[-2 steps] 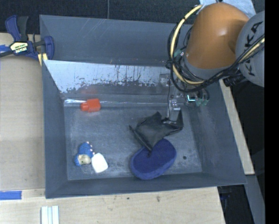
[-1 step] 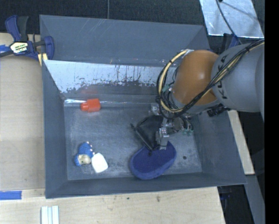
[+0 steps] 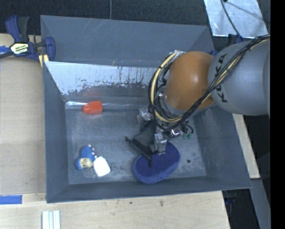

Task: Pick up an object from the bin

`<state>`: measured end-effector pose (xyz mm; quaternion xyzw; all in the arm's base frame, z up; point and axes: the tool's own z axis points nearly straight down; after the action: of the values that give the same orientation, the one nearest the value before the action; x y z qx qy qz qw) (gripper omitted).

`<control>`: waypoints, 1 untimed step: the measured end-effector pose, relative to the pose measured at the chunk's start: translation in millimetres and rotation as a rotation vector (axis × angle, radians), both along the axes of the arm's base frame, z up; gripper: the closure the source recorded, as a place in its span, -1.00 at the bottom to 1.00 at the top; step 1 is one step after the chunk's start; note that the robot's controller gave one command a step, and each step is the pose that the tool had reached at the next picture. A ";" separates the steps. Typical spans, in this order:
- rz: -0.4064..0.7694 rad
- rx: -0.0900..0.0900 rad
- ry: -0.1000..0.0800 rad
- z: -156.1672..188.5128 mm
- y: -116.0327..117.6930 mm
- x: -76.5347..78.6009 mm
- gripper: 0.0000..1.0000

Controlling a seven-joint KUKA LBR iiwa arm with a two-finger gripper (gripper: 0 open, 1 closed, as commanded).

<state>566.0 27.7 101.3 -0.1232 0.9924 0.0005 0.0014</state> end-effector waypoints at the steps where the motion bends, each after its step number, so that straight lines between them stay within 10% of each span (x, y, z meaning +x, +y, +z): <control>1: 0.904 -0.002 0.002 -1.3 4.3 -66.1 -1.00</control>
Offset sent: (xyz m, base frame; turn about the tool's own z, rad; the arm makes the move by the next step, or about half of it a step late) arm -0.0661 0.0041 -0.0013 -0.9038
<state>499.9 32.0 100.0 -0.5440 0.8391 0.0004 -0.0002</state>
